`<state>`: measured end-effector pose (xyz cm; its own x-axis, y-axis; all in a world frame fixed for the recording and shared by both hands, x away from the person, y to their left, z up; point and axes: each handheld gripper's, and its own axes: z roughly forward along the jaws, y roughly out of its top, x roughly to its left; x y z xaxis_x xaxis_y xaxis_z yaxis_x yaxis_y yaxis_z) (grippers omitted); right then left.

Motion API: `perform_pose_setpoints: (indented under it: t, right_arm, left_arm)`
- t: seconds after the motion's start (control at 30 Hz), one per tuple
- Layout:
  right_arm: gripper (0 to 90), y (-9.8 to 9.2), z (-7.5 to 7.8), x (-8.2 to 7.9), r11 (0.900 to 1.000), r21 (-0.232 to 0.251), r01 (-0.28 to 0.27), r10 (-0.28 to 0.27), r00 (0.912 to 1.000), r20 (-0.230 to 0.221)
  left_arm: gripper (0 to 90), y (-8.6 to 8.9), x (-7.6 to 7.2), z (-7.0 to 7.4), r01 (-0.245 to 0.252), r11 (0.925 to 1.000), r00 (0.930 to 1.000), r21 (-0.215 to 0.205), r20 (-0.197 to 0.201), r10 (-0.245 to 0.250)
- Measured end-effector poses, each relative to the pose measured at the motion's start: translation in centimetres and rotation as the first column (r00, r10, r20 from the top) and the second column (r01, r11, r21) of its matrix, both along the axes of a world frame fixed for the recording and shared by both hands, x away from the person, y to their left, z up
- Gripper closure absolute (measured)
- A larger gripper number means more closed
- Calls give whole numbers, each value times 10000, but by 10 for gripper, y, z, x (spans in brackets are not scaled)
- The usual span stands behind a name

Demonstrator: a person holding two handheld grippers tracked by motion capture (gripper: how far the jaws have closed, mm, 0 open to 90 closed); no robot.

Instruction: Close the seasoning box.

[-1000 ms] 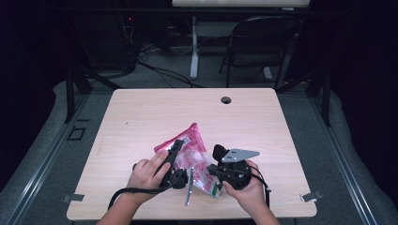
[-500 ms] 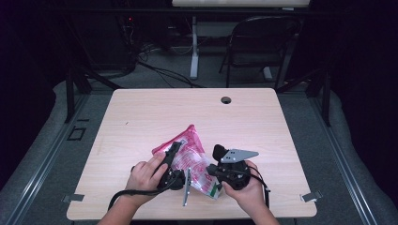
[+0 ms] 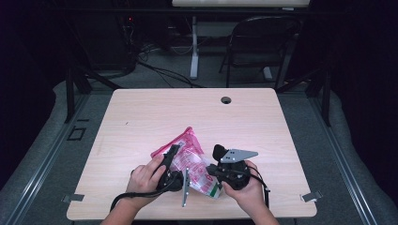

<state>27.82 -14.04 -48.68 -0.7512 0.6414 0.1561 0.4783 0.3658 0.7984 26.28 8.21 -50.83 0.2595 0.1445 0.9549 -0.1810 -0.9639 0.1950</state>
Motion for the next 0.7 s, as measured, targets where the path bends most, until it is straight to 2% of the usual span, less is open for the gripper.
perform_pose_setpoints:
  t: [0.27, 0.37, 0.7]
  right_arm:
    - [900, 1, 0, 0, 10000, 18, -6, 6, 10000, 2]
    - [900, 0, 1, 0, 10000, -15, -14, 14, 10000, -1]
    - [900, 1, 3, -1, 10000, 13, -27, 27, 10000, 73]
  left_arm:
    - [672, 2, 0, -5, -100, 9997, 9995, -200, -294, 94]
    - [673, 3, 0, -6, -54, 9996, 9998, -266, -217, 49]
    - [673, 7, -3, -11, -246, 9969, 9973, -748, -706, 193]
